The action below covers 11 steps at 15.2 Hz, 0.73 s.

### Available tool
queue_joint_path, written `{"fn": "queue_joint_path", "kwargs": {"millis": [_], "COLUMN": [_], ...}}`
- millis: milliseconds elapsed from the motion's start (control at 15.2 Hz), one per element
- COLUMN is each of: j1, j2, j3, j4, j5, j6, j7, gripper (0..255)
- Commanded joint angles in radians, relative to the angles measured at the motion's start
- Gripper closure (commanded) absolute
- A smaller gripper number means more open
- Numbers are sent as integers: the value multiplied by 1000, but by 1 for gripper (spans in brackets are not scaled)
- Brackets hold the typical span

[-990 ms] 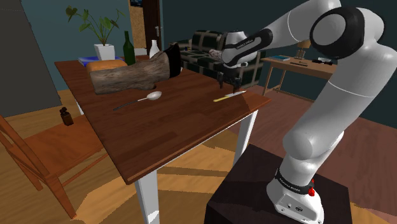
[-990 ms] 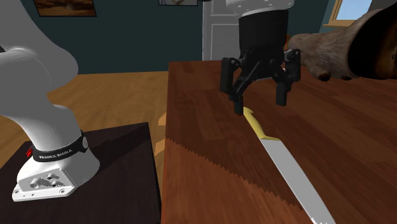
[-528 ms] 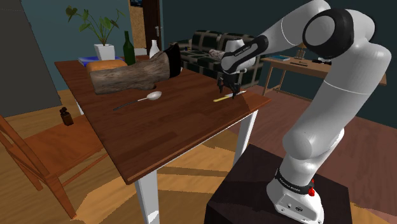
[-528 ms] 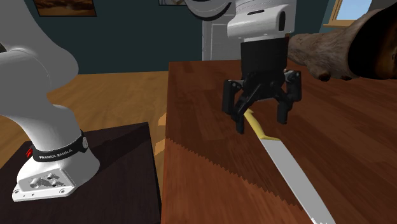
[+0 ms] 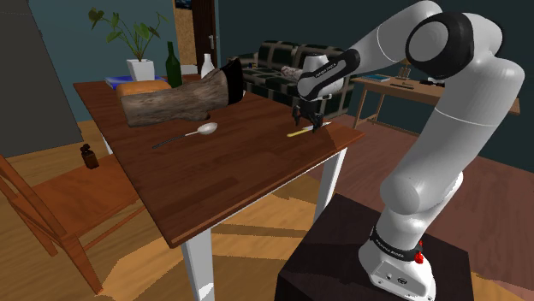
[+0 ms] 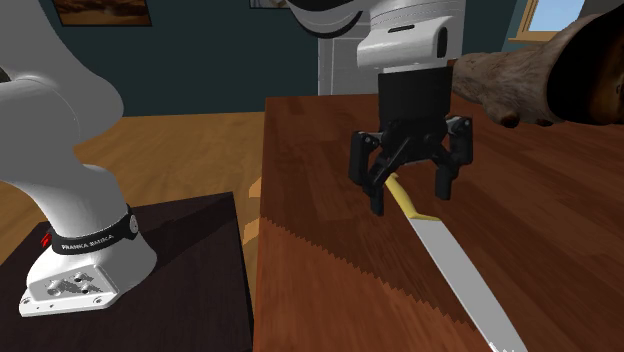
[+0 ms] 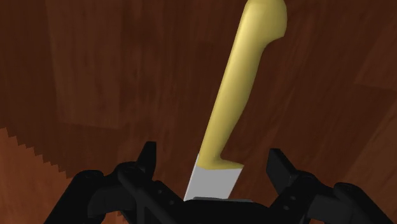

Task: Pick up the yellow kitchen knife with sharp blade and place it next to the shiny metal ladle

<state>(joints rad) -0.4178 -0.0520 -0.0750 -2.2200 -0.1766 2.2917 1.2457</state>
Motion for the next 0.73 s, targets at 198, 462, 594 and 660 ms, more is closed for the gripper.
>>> {"fn": "queue_joint_path", "kwargs": {"millis": [198,462,594,660], "j1": [0,0,0,0], "j2": [0,0,0,-6], "j3": [0,0,0,0], "j4": [0,0,0,7], "j5": [0,0,0,1], "j6": [0,0,0,-13], "j7": [0,0,0,-2], "gripper": [255,255,255,255]}}
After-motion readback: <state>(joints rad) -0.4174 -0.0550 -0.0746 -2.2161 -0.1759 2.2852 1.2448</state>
